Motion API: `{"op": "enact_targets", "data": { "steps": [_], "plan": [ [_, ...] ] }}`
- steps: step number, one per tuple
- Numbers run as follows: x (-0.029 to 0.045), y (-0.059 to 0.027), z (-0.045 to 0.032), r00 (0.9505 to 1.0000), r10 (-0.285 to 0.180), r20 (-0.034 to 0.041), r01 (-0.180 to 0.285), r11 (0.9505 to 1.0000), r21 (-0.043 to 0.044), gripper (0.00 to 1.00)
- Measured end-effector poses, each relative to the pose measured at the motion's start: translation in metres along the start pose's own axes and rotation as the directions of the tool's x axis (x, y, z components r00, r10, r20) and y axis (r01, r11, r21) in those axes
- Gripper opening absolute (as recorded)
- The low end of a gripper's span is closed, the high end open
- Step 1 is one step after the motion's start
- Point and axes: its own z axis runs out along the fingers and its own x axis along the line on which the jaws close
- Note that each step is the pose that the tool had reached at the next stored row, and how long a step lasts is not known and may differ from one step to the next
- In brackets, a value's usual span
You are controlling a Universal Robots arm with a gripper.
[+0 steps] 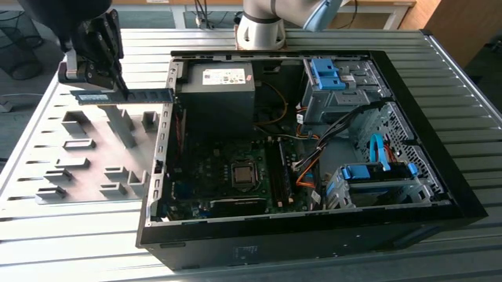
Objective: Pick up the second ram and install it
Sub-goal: 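Pick up the second ram and move it above second insertion slot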
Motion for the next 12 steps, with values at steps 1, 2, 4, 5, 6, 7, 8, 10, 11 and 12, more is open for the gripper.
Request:
{"op": "enact_targets", "data": {
  "steps": [1,2,4,5,6,7,8,10,11,12],
  "plan": [
    [0.0000,-0.0017,0.0000,1.0000,0.000,0.0000,0.000,1.0000,0.0000,0.14],
    [-0.0001,-0.0034,0.0000,1.0000,0.000,-0.0001,0.000,1.0000,0.0000,0.14],
    [-0.0001,-0.0069,0.0000,1.0000,0.000,0.0000,0.000,1.0000,0.0000,0.14],
    [-0.0002,-0.0086,0.0000,1.0000,0.000,-0.0001,0.000,1.0000,0.0000,0.14],
    [-0.0002,-0.0103,0.0000,1.0000,0.000,0.0000,0.000,1.0000,0.0000,0.14],
    [-0.0003,-0.0121,-0.0001,1.0000,0.000,-0.0001,0.000,1.0000,-0.0001,0.14],
    [-0.0003,-0.0138,-0.0001,1.0000,0.000,-0.0001,0.000,1.0000,-0.0001,0.14],
    [-0.0006,-0.0253,-0.0001,1.0000,0.000,-0.0001,0.000,1.0000,-0.0001,0.14],
    [-0.0006,-0.0271,-0.0001,1.0000,0.000,0.0000,0.000,1.0000,0.0000,0.14],
    [-0.0006,-0.0289,-0.0001,1.0000,0.000,0.0000,0.000,1.0000,-0.0001,0.14]
  ]
}}
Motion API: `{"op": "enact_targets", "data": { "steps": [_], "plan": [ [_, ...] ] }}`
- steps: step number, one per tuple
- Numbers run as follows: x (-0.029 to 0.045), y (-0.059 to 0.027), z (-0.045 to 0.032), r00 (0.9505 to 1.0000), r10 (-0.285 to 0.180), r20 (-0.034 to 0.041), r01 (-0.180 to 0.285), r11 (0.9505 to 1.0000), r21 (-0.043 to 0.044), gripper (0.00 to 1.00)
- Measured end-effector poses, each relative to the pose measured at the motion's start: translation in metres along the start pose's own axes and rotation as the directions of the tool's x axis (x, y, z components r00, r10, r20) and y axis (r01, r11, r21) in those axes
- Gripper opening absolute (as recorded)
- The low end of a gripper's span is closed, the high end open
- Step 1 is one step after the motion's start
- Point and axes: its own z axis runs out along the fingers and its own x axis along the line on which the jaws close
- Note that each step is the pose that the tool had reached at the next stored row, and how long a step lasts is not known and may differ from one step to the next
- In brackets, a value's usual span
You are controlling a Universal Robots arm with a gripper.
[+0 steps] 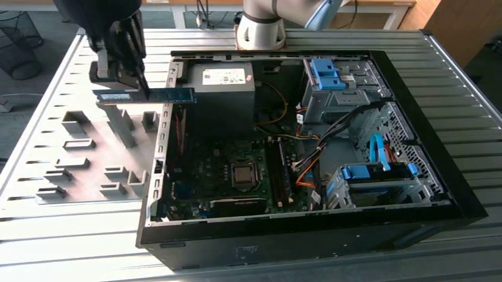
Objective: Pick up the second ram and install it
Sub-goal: 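Pick up the second ram and move it above second insertion slot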
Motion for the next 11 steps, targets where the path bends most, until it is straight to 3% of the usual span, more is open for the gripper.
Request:
{"op": "enact_targets", "data": {
  "steps": [11],
  "plan": [
    [-0.0005,-0.0207,0.0000,1.0000,0.000,0.0000,0.000,1.0000,0.0000,0.14]
  ]
}}
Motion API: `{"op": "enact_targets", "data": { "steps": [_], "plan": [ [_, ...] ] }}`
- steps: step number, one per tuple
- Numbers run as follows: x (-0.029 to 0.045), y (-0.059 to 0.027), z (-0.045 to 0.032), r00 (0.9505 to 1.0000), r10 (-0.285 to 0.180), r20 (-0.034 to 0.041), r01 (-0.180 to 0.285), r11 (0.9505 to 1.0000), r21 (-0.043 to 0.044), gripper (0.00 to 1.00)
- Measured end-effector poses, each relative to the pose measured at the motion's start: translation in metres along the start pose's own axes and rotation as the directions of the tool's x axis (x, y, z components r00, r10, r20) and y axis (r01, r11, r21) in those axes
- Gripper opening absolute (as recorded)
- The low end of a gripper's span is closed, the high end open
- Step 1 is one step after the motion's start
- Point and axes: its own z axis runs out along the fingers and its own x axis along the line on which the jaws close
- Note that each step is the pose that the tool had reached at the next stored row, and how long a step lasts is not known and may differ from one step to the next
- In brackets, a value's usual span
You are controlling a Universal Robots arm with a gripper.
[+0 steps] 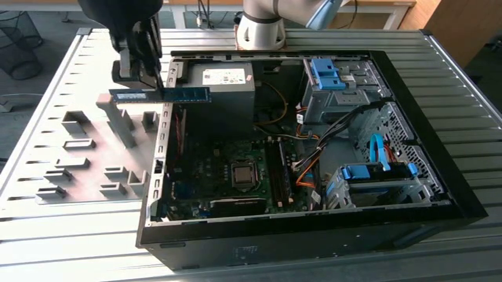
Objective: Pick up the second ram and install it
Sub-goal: 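Pick up the second ram and move it above second insertion slot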
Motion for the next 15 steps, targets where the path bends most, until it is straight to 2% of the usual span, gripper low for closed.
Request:
{"op": "enact_targets", "data": {
  "steps": [15],
  "plan": [
    [-0.0007,-0.0313,-0.0001,1.0000,0.000,-0.0001,0.000,1.0000,0.0000,0.14]
  ]
}}
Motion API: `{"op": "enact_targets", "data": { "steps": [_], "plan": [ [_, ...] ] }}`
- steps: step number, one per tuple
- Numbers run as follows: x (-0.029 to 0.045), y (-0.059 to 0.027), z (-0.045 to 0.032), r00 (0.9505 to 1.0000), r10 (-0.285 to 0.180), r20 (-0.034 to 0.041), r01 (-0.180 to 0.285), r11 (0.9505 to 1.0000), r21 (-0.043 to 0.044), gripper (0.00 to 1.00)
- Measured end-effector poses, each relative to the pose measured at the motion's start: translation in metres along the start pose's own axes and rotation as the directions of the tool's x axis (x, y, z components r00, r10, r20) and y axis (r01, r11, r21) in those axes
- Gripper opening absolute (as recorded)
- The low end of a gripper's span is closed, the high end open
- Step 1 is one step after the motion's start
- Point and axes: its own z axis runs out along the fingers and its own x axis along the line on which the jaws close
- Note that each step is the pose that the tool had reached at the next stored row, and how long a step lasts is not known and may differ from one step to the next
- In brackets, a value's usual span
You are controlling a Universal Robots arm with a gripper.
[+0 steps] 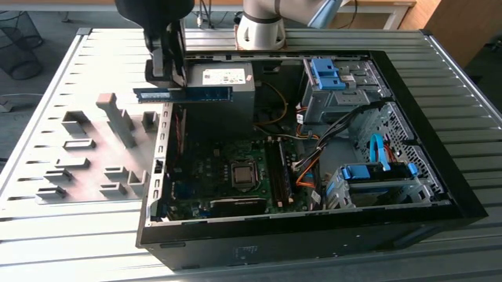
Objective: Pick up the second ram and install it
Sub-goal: 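Pick up the second ram and move it above second insertion slot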
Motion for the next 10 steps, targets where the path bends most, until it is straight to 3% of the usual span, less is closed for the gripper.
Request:
{"op": "enact_targets", "data": {
  "steps": [10],
  "plan": [
    [-0.0005,-0.0234,0.0000,1.0000,0.000,0.0001,0.000,1.0000,0.0000,0.14]
  ]
}}
